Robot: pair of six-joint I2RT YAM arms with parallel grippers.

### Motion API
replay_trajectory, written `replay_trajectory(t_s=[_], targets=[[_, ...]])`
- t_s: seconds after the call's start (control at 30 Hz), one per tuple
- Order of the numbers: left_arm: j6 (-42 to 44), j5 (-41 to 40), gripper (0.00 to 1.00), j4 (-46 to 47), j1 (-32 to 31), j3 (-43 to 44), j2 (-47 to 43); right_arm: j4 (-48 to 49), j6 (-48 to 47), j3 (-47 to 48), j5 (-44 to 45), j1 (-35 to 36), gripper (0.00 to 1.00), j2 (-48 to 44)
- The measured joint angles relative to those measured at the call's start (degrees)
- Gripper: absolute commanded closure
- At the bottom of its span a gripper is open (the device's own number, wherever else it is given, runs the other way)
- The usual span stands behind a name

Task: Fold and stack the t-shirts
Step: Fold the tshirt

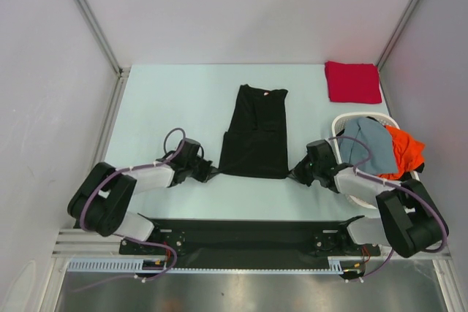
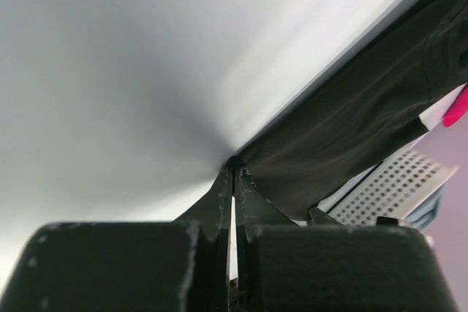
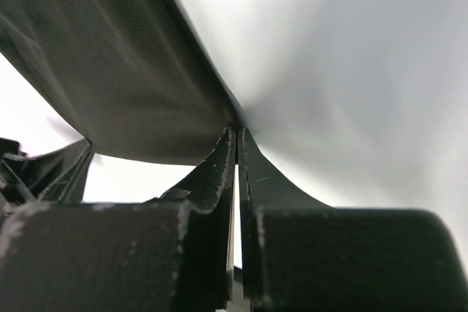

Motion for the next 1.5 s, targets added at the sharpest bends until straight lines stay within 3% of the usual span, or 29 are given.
replay_trajectory(t_s=[0.5,0.67,0.8,1.0,1.17,1.5], targets=[[-4.0,-3.0,1.00,-12.9,-11.0,-9.3,-20.2,-16.3,-1.7,-5.8,3.1,12.5,1.00,-27.0],[-3.6,-3.9,1.00,-17.2,-12.0,-8.8,-24.3,-20.8,-1.0,-6.9,3.5,16.5,1.00,-30.9],[-0.1,-6.3,1.00,-23.6,-12.1,-2.4,-22.7,-23.4,-2.5,-5.9,3.9,16.5,1.00,-32.8],[9.6,-8.6,1.00,-27.0,-9.1,15.2,-13.3,-25.9,-10.1,6.6,-0.5,4.9,1.00,-20.4],[19.4,-8.2,1.00,-28.1,-2.8,32.0,0.8,-23.1,-16.5,19.1,-6.2,-4.0,1.00,-5.5],[29.8,-1.2,1.00,-29.0,4.1,57.7,25.3,-23.6,-24.1,46.3,-13.4,-11.3,1.00,22.4]])
